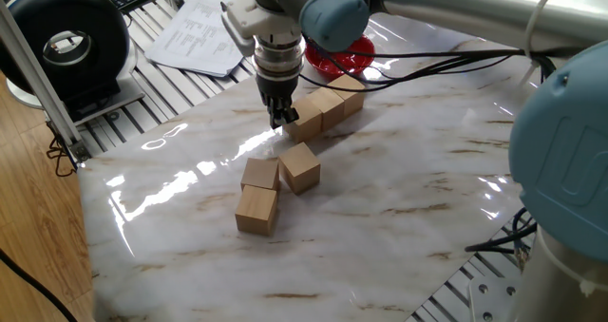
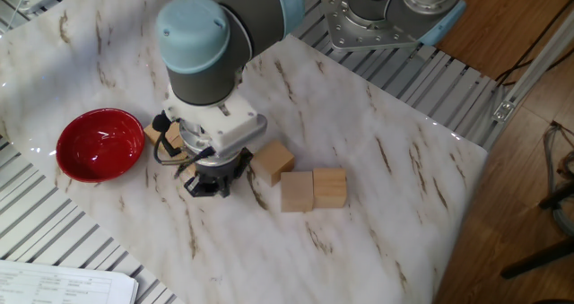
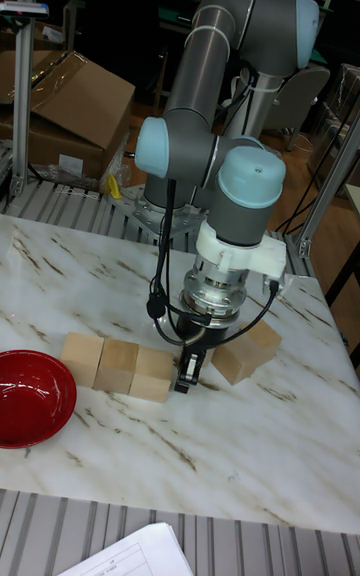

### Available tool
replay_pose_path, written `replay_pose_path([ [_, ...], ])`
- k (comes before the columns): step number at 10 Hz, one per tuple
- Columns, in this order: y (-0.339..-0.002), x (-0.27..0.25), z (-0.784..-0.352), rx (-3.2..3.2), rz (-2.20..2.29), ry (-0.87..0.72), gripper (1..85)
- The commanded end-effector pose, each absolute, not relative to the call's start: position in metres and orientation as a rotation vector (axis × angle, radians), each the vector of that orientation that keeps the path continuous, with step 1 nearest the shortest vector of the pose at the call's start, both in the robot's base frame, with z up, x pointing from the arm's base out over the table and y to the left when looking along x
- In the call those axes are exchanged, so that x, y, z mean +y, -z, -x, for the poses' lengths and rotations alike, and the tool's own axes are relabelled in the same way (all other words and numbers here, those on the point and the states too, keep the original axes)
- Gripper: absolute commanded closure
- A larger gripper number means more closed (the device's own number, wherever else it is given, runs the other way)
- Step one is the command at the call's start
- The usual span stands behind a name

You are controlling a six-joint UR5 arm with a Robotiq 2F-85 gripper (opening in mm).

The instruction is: Stack the blocks into a pyramid shape

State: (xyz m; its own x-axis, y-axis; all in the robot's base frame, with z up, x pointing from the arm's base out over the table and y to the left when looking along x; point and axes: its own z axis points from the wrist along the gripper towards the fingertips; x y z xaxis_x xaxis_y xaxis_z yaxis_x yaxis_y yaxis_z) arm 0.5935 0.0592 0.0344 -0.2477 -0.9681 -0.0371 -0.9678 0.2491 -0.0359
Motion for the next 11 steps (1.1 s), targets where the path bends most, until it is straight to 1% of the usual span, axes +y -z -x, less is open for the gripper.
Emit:
replay_pose_path([
  [1,-0.044,0.071,-0.581,2.542,1.757,-0.096,84.7],
  [4,-0.047,0.075,-0.573,2.539,1.733,-0.092,84.7],
  [5,-0.049,0.061,-0.578,2.476,1.839,0.006,84.7],
  [6,-0.052,0.04,-0.588,2.394,1.968,0.157,84.7],
  [7,-0.055,0.037,-0.586,2.359,2.02,0.194,84.7],
  [8,-0.056,0.041,-0.583,2.332,2.052,0.188,84.7],
  [10,-0.051,0.067,-0.574,2.345,1.991,0.082,84.7],
  [11,-0.049,0.077,-0.569,2.353,1.965,0.061,84.7],
])
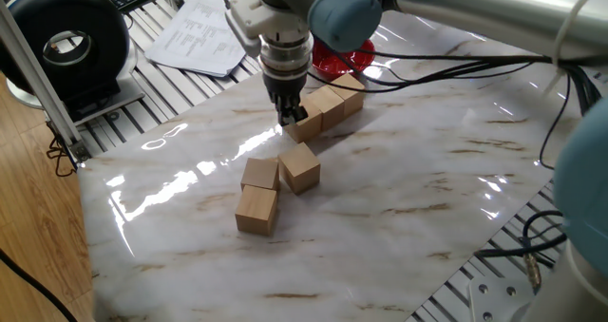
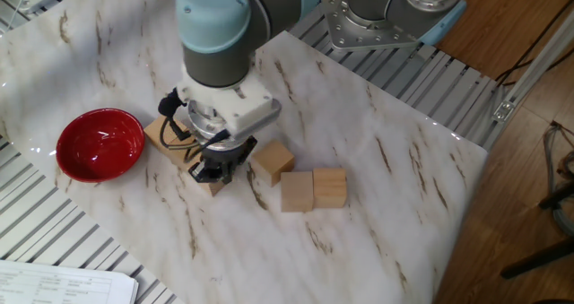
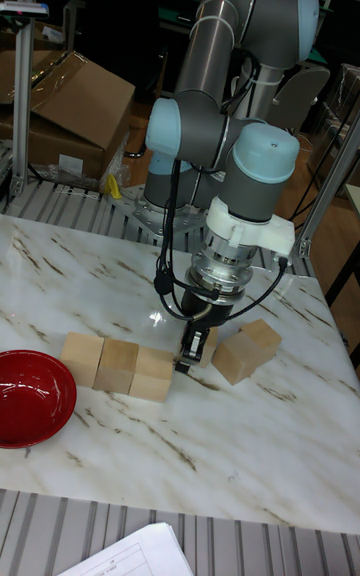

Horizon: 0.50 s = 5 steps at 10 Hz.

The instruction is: Stack the blocks into a pyramid shape

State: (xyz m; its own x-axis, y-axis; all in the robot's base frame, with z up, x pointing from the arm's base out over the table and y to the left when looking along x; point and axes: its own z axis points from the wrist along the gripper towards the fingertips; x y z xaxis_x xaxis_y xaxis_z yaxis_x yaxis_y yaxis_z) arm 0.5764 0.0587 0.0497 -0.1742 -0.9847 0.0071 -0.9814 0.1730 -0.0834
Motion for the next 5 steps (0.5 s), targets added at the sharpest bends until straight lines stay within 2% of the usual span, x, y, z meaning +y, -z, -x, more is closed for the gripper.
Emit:
replay_pose_path([
  [1,-0.0468,0.0845,-0.5657,2.363,1.936,0.063,84.7],
  [5,-0.0479,0.0916,-0.5661,2.361,1.911,0.041,84.0],
])
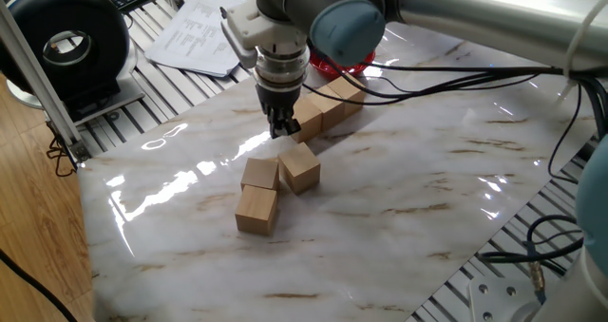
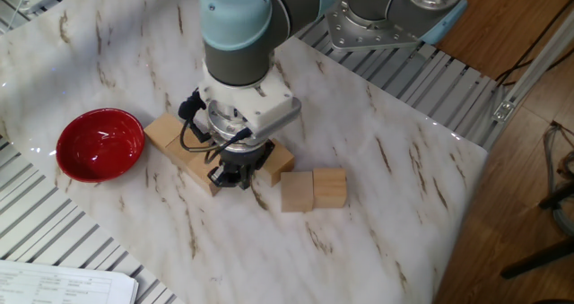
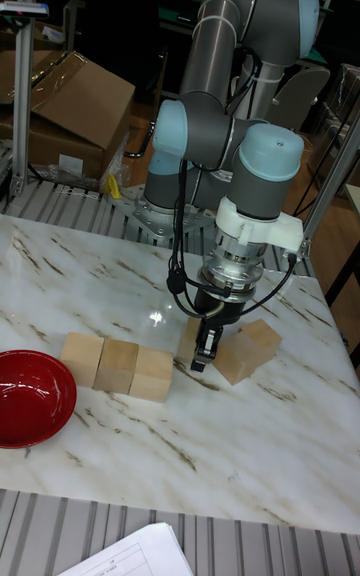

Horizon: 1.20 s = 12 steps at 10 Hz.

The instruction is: Stack the blocks into a pyramid shape

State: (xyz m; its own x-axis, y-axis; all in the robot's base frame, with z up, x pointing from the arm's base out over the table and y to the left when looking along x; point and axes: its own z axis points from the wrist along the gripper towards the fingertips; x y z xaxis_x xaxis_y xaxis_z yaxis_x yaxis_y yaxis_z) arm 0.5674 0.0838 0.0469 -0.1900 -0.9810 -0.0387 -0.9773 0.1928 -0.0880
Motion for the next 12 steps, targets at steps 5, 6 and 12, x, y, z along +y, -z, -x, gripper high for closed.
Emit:
replay_pose_path([
  [5,-0.047,0.0878,-0.5673,2.374,1.902,0.061,84.7],
  [6,-0.0472,0.0898,-0.5681,2.371,1.895,0.054,84.7],
  [12,-0.0467,0.093,-0.5614,2.355,1.936,0.017,84.7],
])
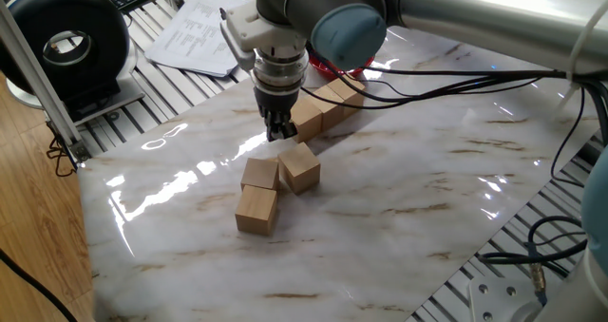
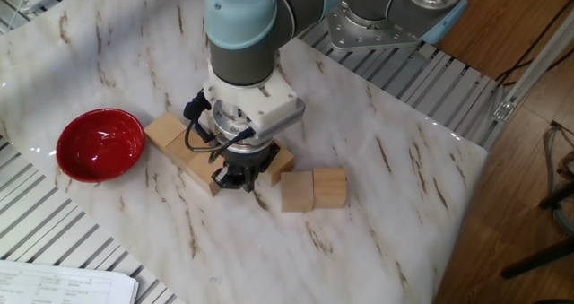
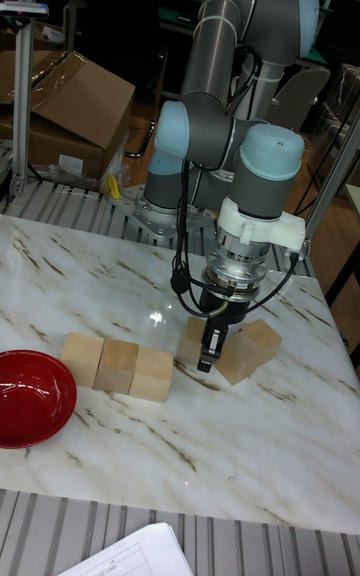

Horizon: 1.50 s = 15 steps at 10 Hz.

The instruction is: Stack the blocks into a pyramid shape

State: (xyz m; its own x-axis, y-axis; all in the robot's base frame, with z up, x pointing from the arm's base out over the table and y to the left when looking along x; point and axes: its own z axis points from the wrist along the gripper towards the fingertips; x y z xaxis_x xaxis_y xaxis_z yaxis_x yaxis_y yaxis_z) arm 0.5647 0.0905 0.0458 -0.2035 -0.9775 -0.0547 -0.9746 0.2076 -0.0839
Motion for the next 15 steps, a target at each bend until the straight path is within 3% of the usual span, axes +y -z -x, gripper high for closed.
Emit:
replay_pose_path([
  [1,-0.046,0.09,-0.556,2.356,1.97,0.012,84.7],
  [4,-0.046,0.079,-0.563,2.331,2.009,0.088,84.7],
  [5,-0.048,0.06,-0.574,2.33,2.025,0.218,84.7],
  [7,-0.049,0.06,-0.577,2.335,2.005,0.233,84.7],
  [9,-0.047,0.075,-0.568,2.389,1.928,0.122,84.7],
  [15,-0.048,0.084,-0.566,2.407,1.879,0.076,84.7],
])
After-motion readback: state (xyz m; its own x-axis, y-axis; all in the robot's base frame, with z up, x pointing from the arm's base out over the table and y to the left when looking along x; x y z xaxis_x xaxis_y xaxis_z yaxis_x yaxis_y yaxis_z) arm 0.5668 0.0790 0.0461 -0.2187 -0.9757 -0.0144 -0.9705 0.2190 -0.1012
